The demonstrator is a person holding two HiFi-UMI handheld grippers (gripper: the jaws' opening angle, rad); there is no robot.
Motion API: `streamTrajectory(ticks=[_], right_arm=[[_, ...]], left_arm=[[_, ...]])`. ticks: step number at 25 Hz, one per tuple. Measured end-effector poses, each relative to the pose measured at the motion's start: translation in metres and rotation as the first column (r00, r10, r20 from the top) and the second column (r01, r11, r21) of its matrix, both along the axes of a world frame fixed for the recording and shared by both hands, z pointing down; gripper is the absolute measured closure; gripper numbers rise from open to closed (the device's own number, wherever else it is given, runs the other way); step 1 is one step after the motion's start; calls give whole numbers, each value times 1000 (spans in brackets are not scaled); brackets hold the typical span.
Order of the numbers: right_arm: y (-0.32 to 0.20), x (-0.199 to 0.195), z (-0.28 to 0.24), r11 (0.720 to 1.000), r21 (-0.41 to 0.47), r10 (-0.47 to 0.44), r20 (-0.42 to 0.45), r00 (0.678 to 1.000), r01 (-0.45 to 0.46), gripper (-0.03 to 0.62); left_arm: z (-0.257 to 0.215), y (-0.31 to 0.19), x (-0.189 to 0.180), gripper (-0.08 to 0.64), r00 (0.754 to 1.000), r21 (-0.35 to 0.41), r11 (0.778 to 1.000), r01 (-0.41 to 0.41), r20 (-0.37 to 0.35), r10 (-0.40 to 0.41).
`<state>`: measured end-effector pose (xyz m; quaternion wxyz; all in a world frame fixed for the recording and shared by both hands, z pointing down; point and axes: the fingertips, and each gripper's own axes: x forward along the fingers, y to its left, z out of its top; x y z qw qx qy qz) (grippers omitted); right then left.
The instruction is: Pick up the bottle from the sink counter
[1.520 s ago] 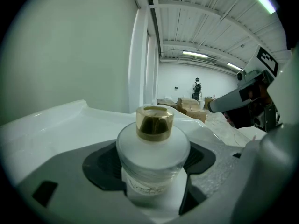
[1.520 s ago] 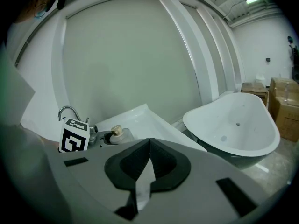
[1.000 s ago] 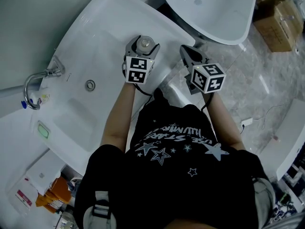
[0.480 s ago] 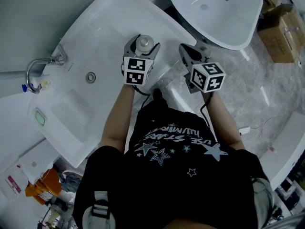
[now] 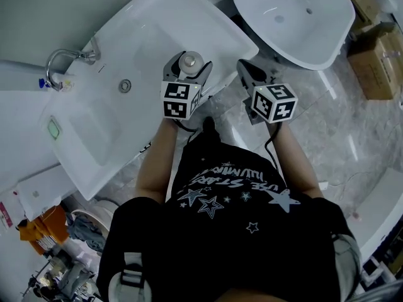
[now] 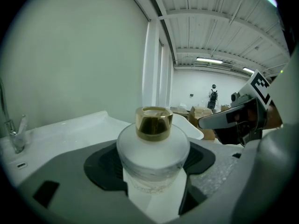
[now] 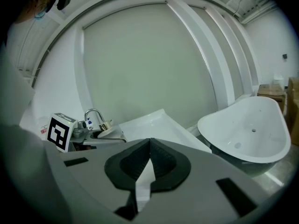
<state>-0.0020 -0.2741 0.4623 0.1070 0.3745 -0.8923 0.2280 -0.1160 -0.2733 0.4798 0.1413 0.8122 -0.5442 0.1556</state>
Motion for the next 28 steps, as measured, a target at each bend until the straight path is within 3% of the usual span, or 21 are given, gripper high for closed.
streamTrajectory(ticks=[11,28], right_arm=[[72,25,-15,996,24,-89,14,996,89,586],[192,64,-19,975,39,-219,26,975,218,586]], left_arm=[[-18,97,17,216,993,15,993,121,-14,-120],[-27,232,46,216,964,32,963,266,-37,-265]])
